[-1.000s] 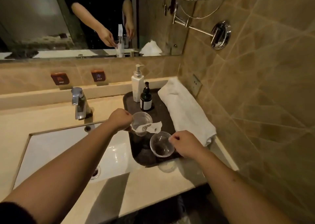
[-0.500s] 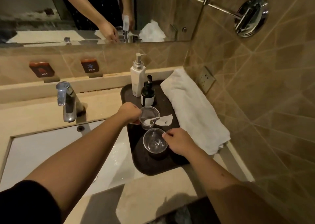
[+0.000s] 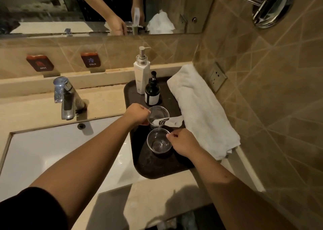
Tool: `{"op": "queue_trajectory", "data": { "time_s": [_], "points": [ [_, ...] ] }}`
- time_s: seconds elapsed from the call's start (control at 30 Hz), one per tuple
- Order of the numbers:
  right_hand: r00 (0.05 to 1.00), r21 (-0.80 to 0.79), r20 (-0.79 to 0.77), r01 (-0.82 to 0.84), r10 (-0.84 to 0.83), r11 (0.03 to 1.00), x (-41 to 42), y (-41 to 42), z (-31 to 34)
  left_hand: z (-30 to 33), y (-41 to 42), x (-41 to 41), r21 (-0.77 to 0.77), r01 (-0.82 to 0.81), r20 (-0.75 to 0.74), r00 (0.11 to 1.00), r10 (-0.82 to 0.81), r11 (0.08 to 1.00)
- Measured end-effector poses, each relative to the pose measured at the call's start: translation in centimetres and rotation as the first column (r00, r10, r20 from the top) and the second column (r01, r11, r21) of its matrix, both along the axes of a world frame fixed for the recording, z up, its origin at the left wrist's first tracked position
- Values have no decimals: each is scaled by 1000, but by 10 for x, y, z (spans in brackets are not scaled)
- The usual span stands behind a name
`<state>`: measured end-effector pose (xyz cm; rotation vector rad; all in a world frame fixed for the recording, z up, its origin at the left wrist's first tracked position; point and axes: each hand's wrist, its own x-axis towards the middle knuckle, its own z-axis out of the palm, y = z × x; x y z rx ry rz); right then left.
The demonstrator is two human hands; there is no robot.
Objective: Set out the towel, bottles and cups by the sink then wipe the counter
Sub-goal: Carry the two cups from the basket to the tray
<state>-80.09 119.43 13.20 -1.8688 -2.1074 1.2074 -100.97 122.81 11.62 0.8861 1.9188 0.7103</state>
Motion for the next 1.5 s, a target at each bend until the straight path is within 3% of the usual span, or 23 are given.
{"op": "queue_trajectory", "data": {
  "time_s": [0.5, 0.83, 1.07, 1.23, 1.5],
  "points": [
    [1000, -3, 5, 10, -10, 1000, 5, 5, -1, 7, -9, 5, 0, -68, 46, 997, 68, 998],
    [998, 16, -56, 41, -40, 999, 29, -6, 12, 26, -62, -3, 46, 69, -136, 989, -62, 997],
    [995, 257, 35, -101, 95, 961, 42, -23, 51, 67, -151, -6, 63, 123, -384, 919, -90, 990],
    [960, 438, 53, -269, 274, 858, 42, -50, 81, 96, -230, 8, 67, 109, -517, 854, -59, 992],
    [791, 422, 143, -593, 595, 686, -1, -124, 103, 114, -345, 22, -44, 10, -617, 786, -35, 999]
  ]
}}
